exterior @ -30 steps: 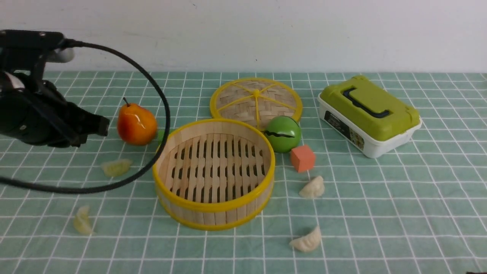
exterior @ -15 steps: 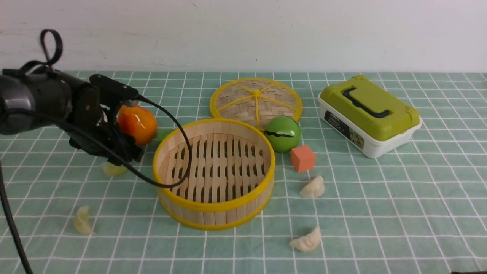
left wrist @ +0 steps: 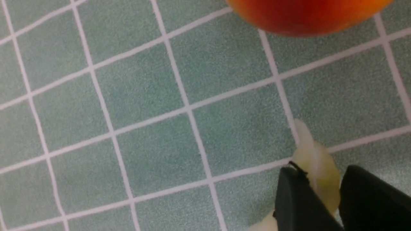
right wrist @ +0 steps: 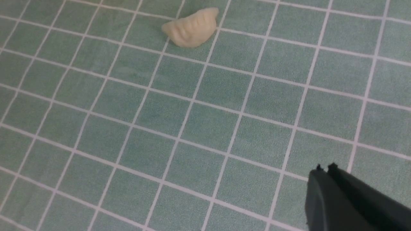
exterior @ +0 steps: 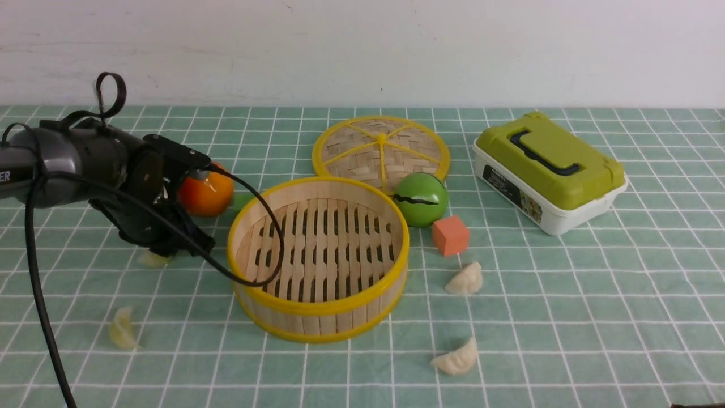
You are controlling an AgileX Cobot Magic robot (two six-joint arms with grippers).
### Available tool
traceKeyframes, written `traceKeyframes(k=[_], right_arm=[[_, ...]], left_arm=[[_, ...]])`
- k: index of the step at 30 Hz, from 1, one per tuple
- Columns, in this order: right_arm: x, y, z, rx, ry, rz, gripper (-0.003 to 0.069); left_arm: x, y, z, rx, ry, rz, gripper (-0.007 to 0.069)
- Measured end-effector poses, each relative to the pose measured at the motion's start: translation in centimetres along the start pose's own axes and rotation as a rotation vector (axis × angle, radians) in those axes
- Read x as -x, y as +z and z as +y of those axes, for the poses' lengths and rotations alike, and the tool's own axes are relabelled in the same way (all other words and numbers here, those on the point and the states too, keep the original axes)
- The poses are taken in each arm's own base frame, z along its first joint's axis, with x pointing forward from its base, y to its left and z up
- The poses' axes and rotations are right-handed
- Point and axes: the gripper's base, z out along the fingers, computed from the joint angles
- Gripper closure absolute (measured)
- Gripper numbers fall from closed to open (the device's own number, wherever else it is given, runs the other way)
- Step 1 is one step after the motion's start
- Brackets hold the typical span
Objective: Put the dumplings into the steamer on the table with the blue tablecloth.
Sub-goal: 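Reach for and grasp a dumpling on the table with the left gripper, then place the dumpling into the bamboo steamer basket with the left gripper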
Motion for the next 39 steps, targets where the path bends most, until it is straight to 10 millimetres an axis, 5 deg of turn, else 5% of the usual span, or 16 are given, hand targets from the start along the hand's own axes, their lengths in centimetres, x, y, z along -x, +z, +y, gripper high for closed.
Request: traceKeyframes(k=[11, 19, 22, 26, 29, 35, 39], right_arm=[[0.0, 0.0, 0.1, 0.007, 0.009, -0.003, 0.0656], [0.0, 0.0, 0.1, 0.006, 0.009, -0.004, 0.0649], [0.1, 0.0, 0.0, 0.003, 0.003, -0.012, 0.0647], [0.3, 0.0, 0.0, -0.001, 0.007, -0.032, 0.0645], [0.3, 0.0, 0.0, -0.001, 0.009, -0.036, 0.0642], [0.2, 0.0, 0.0, 0.005, 0.01, -0.027, 0.0638], [0.2, 0.0, 0.1, 0.007, 0.009, -0.022, 0.0635]], left_arm=[[0.6, -1.8, 0.7, -0.006, -0.352, 0.088, 0.0463], [3.8, -7.7, 1.3, -0.122, -0.454, 0.022, 0.0465], [5.0, -10.6, -0.6, -0.311, -0.486, -0.016, 0.0465], [6.2, -11.8, -4.7, -0.438, -0.451, -0.057, 0.0466], [6.9, -10.1, -7.0, -0.451, -0.498, -0.082, 0.0466], [6.9, -5.3, -7.9, -0.42, -0.609, -0.05, 0.0466], [6.6, -3.5, -8.3, -0.415, -0.622, -0.022, 0.038]])
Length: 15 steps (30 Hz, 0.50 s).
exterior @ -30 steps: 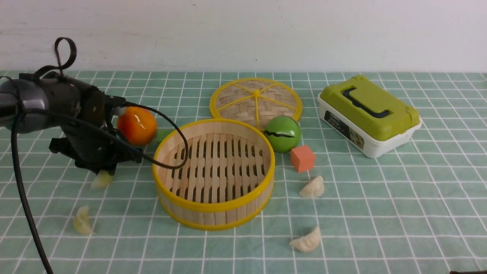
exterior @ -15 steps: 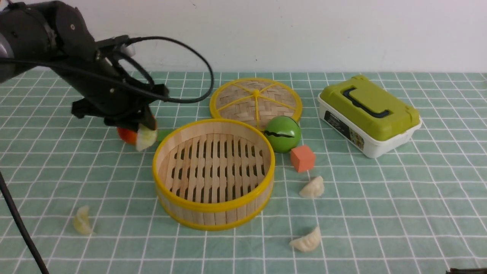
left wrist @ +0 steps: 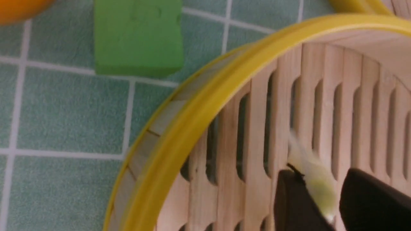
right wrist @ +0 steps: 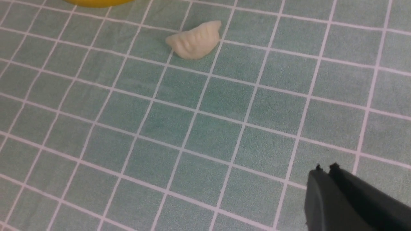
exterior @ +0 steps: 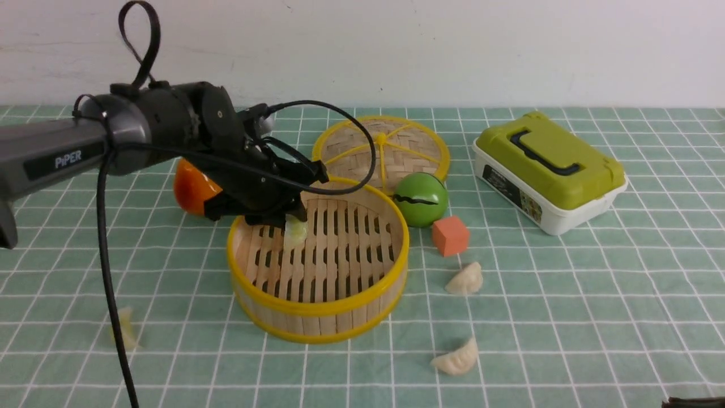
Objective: Put the dumplings into the steamer on the table with the blue tablecloth.
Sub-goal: 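Place the dumpling into the bamboo steamer basket with the left gripper, then reach for and grasp a dumpling on the table with the left gripper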
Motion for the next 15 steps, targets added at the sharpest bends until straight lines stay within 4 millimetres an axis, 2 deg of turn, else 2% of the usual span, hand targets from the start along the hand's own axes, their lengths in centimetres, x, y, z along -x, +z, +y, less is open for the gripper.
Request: traceKeyframes(k=[3, 6, 8, 11, 13, 14, 15], right_arm=[[0.0, 0.0, 0.0, 0.0, 0.0, 0.0, 0.0631], [0.0, 0.0, 0.0, 0.002, 0.0, 0.003, 0.0628], [0.0, 0.0, 0.0, 0.002, 0.0, 0.004, 0.0627], [-0.1, 0.0, 0.0, 0.005, 0.0, 0.01, 0.062], [-0.1, 0.0, 0.0, 0.005, 0.0, 0.011, 0.0617], [-0.1, 0.0, 0.0, 0.005, 0.0, 0.011, 0.0617], [-0.1, 0.0, 0.1, 0.006, 0.001, 0.01, 0.0617]], left_arm=[[-0.1, 0.0, 0.0, 0.001, -0.002, 0.006, 0.0283], [0.4, -2.0, -0.5, -0.008, 0.021, -0.03, 0.0216], [0.8, -4.3, -1.0, -0.009, 0.051, -0.061, 0.0204], [0.8, -10.2, -1.5, 0.035, 0.129, -0.104, 0.0203], [-0.3, -13.7, -0.8, 0.098, 0.17, -0.123, 0.0214], [-0.6, -14.7, -0.6, 0.107, 0.17, -0.139, 0.0217], [-1.9, -15.5, 0.9, 0.155, 0.158, -0.143, 0.0229]])
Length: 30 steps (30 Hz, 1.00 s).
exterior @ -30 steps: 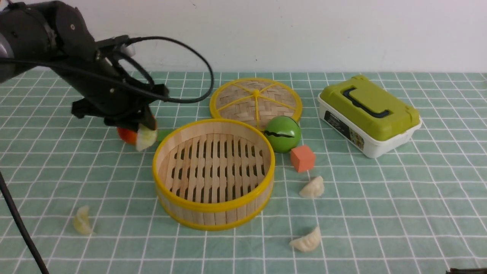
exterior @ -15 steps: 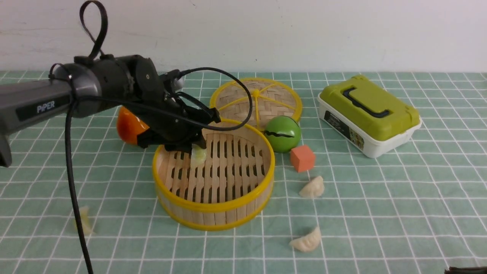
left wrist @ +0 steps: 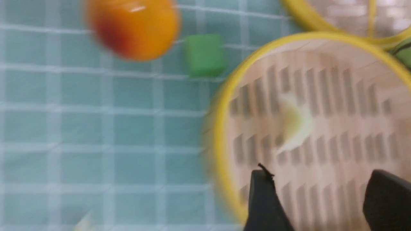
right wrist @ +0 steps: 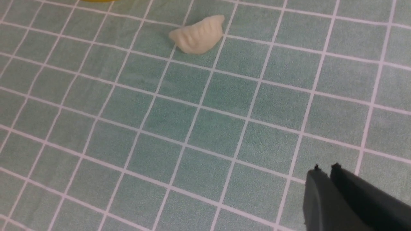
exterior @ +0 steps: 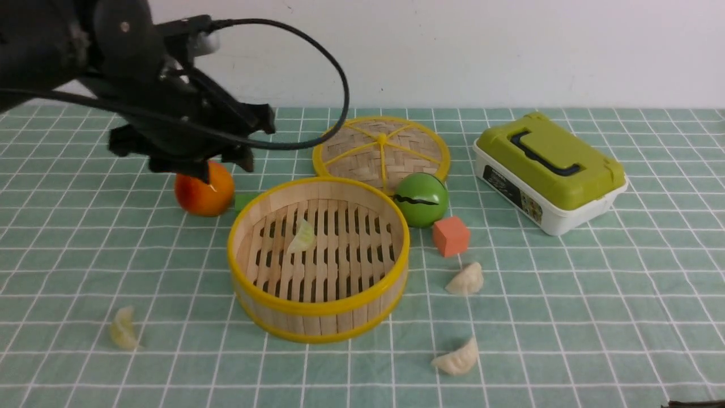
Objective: Put the dumplings into the steamer on the table with the blue tablecloth.
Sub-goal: 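Reach for and grasp a dumpling on the table with the left gripper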
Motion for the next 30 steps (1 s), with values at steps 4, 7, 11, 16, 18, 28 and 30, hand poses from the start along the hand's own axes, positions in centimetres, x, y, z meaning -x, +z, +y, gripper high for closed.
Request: traceKeyframes(k=[4, 7, 11, 16, 18, 28, 30], right_arm=[[0.0, 0.0, 0.1, 0.009, 0.013, -0.004, 0.0617], [0.1, 0.0, 0.2, 0.017, 0.025, -0.009, 0.0615], [0.1, 0.0, 0.2, 0.018, 0.025, -0.014, 0.061], [0.2, 0.0, 0.1, 0.016, 0.022, -0.019, 0.0608], [0.2, 0.0, 0.1, 0.016, 0.022, -0.019, 0.0608], [0.3, 0.0, 0.1, 0.008, 0.022, -0.036, 0.0597], [0.4, 0.0, 0.1, 0.007, 0.022, -0.038, 0.0596]], left_arm=[[-4.9, 1.0, 5.4, 0.119, -0.177, 0.006, 0.0258], [-7.4, 2.8, 7.8, 0.169, -0.246, 0.052, 0.0263], [-8.8, 5.3, 8.8, 0.198, -0.266, 0.108, 0.0264], [-8.8, 7.8, 9.1, 0.211, -0.27, 0.121, 0.0262], [-8.8, 8.5, 9.3, 0.233, -0.272, 0.126, 0.0262], [-9.6, 10.8, 10.2, 0.317, -0.286, 0.169, 0.0389], [-9.6, 10.9, 10.2, 0.318, -0.283, 0.168, 0.0449]])
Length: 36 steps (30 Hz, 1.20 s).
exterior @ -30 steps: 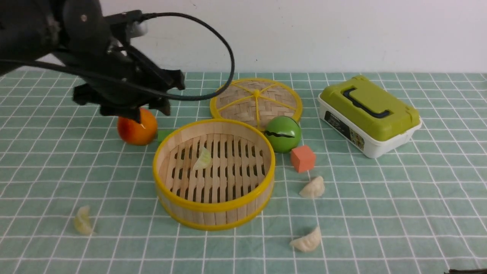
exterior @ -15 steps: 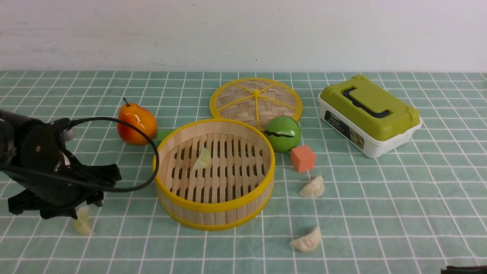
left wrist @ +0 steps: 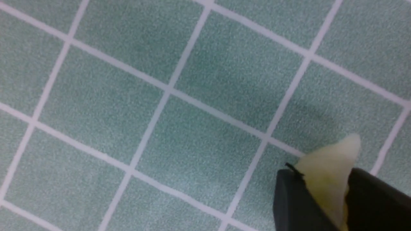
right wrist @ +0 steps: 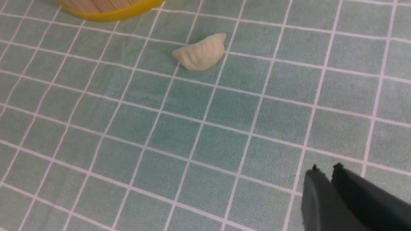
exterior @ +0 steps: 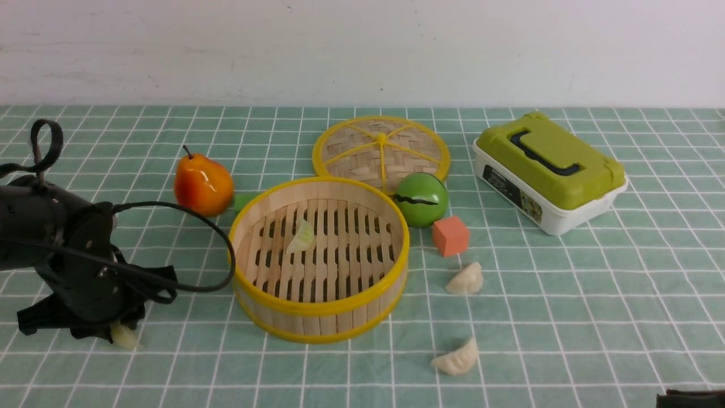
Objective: Put the dumplings into the steamer on the table with the blue tablecloth.
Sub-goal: 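Reach for and grasp a dumpling on the table with the left gripper, then place the dumpling into the bamboo steamer basket with the left gripper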
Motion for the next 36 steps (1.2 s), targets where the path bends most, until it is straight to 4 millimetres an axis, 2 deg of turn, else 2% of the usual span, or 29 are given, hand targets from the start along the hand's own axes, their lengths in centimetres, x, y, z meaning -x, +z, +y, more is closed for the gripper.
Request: traceKeyframes(k=[4, 8, 10, 12, 14, 15, 17, 18, 19, 20, 21, 24, 26, 31, 34, 36], right_arm=[[0.0, 0.0, 0.0, 0.001, 0.001, -0.001, 0.0591], [0.0, 0.0, 0.0, 0.0, -0.001, -0.004, 0.0584], [0.1, 0.0, 0.0, -0.003, -0.001, -0.01, 0.0583], [0.1, 0.0, -0.1, -0.006, -0.001, -0.016, 0.0583], [0.2, 0.0, -0.1, -0.007, -0.001, -0.018, 0.0582], [0.2, 0.0, -0.1, -0.007, -0.001, -0.018, 0.058], [0.2, 0.0, -0.1, -0.007, -0.001, -0.018, 0.0577], [0.2, 0.0, -0.1, -0.007, -0.001, -0.018, 0.0576], [0.2, 0.0, -0.1, -0.007, -0.001, -0.018, 0.0575], [0.2, 0.0, -0.1, -0.007, -0.001, -0.018, 0.0575], [0.2, 0.0, -0.1, -0.007, -0.001, -0.018, 0.0574], [0.2, 0.0, -0.1, -0.007, -0.001, -0.018, 0.0571], [0.2, 0.0, -0.1, -0.007, -0.001, -0.018, 0.0567], [0.2, 0.0, -0.1, -0.007, -0.001, -0.018, 0.0565], [0.0, 0.1, -0.1, -0.007, 0.003, -0.016, 0.0565], [-0.3, 0.3, -0.2, -0.012, 0.01, -0.012, 0.0564]], left_arm=[[0.8, -0.9, -0.4, -0.004, 0.018, -0.01, 0.0449], [2.7, -4.9, -2.6, -0.091, 0.067, -0.079, 0.0449], [3.8, -9.0, -6.2, -0.226, 0.156, -0.15, 0.0449], [3.9, -11.3, -9.1, -0.322, 0.236, -0.193, 0.0449], [3.6, -12.7, -12.1, -0.402, 0.308, -0.226, 0.0449], [3.4, -12.8, -13.6, -0.428, 0.335, -0.234, 0.0449], [3.1, -11.6, -16.2, -0.448, 0.383, -0.232, 0.0449], [3.1, -11.4, -16.4, -0.447, 0.387, -0.231, 0.0449], [2.8, -9.4, -17.8, -0.432, 0.415, -0.214, 0.0449], [2.9, -9.5, -17.9, -0.435, 0.417, -0.218, 0.0449], [2.6, -7.1, -19.1, -0.411, 0.445, -0.198, 0.0449], [2.4, -4.3, -20.4, -0.383, 0.468, -0.17, 0.0449], [2.4, -3.2, -20.8, -0.377, 0.468, -0.155, 0.0449], [2.1, -2.1, -21.3, -0.383, 0.446, -0.124, 0.0414], [2.0, -2.0, -21.3, -0.383, 0.444, -0.118, 0.0353], [2.1, -2.1, -21.3, -0.386, 0.449, -0.121, 0.0282]])
